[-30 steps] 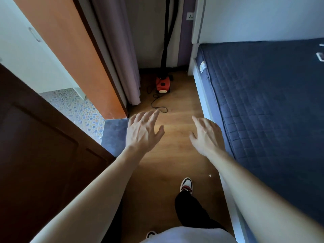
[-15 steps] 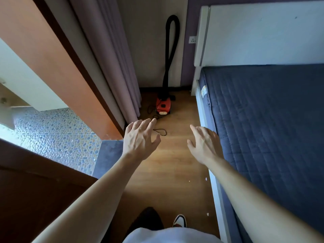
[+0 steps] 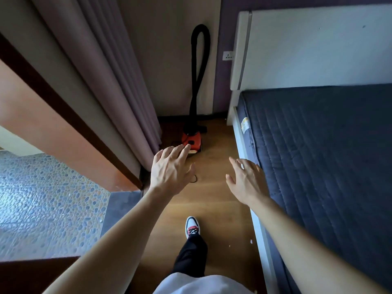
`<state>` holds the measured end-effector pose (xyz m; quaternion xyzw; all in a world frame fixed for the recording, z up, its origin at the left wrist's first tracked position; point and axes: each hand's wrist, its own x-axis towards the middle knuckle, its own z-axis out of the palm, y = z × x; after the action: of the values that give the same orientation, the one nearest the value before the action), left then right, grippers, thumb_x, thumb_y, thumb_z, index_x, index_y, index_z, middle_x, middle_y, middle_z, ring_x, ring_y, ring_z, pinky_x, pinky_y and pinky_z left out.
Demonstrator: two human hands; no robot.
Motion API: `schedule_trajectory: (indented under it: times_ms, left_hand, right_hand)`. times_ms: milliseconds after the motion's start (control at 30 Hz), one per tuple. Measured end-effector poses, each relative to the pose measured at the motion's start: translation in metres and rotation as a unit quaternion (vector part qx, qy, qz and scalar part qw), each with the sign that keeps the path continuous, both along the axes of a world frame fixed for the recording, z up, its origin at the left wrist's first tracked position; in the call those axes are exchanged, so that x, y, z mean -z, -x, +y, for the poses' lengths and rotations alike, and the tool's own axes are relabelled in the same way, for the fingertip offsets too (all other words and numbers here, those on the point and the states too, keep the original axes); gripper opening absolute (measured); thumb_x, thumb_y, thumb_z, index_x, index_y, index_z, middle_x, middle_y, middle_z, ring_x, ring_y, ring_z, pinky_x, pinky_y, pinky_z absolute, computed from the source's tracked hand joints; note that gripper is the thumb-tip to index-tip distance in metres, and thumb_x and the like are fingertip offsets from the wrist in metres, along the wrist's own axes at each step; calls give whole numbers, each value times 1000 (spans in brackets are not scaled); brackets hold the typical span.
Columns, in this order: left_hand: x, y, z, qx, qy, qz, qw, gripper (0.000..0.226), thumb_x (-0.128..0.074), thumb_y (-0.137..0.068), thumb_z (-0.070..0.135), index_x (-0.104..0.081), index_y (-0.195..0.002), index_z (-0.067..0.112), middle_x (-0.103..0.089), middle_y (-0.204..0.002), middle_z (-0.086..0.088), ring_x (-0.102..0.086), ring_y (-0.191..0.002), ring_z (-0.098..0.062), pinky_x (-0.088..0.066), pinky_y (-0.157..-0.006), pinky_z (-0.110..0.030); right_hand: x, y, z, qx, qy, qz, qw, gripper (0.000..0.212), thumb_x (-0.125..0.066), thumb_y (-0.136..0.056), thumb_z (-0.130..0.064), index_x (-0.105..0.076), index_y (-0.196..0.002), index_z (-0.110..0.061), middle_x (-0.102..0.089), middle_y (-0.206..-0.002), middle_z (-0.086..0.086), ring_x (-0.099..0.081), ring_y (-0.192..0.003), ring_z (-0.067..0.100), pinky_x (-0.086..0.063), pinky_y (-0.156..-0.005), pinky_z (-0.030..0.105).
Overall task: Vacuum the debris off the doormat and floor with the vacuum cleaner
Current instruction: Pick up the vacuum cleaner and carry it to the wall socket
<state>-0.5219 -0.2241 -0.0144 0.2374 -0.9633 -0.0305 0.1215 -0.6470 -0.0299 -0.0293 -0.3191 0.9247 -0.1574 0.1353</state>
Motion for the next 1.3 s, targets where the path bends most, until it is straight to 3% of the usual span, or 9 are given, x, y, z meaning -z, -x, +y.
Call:
schedule_trajectory:
  times_ms: [233, 367, 467, 533, 633, 733, 1000, 1300]
  left_hand:
    - [-9, 92, -96, 8, -18, 31, 999, 56, -55, -85, 49, -58, -134, 22, -62, -131, 3, -57, -118, -23, -45, -98, -43]
    - [-10, 133, -136, 0, -46, 18, 999, 61, -48, -84, 54, -58, -135, 22, -63, -130, 2, -58, -117, -24, -46, -98, -42]
    - [-10, 159, -154, 5, -54, 19, 998, 62, -42, -86, 56, -57, -136, 23, -63, -132, 2, -57, -120, -24, -45, -101, -43]
    - [-10, 180, -165, 13, -62, 11, 998, 62, -39, -87, 56, -55, -138, 24, -61, -135, 2, -55, -123, -25, -42, -104, -44]
    - [-5, 213, -181, 14, -65, 5, 998, 62, -39, -87, 55, -54, -139, 24, -60, -136, 2, -54, -124, -25, -42, -104, -44]
    - [5, 249, -196, 12, -68, -5, 998, 61, -41, -88, 54, -52, -140, 24, -59, -137, 2, -53, -125, -24, -42, -104, -44]
    - [23, 394, -221, -24, -87, -51, 995, 63, -42, -90, 54, -41, -148, 29, -50, -147, 4, -44, -134, -22, -34, -111, -40]
    - [26, 529, -243, -107, -90, -77, 987, 65, -34, -87, 57, -50, -142, 26, -59, -136, 1, -54, -125, -23, -43, -102, -41]
  right_hand:
    - [-13, 87, -95, 31, 9, -10, 999, 60, -48, -106, -30, -27, -161, -19, -32, -162, 13, -31, -150, 24, -18, -111, 25]
    - [-16, 124, -139, 24, 7, -8, 1000, 59, -46, -107, -29, -25, -161, -18, -29, -165, 13, -26, -153, 24, -11, -109, 22]
    - [-16, 146, -161, 29, 5, -12, 999, 59, -48, -107, -28, -27, -161, -17, -30, -165, 13, -26, -153, 25, -14, -113, 24]
    - [-14, 165, -173, 40, -8, 1, 999, 58, -54, -103, -29, -37, -157, -16, -41, -159, 14, -38, -147, 28, -23, -119, 35]
    - [3, 200, -185, 41, -18, 54, 998, 55, -67, -92, -32, -57, -144, -16, -63, -137, 13, -62, -125, 30, -43, -111, 50]
    - [13, 240, -200, 28, -27, 76, 996, 56, -70, -88, -36, -60, -139, -17, -68, -128, 10, -65, -117, 29, -50, -105, 50]
    - [35, 383, -240, -3, -26, 56, 998, 55, -69, -89, -36, -58, -140, -17, -65, -131, 9, -63, -120, 30, -47, -108, 50]
    - [38, 549, -272, -80, -42, 40, 995, 57, -61, -94, -40, -53, -145, -17, -62, -136, 5, -59, -124, 27, -46, -107, 45]
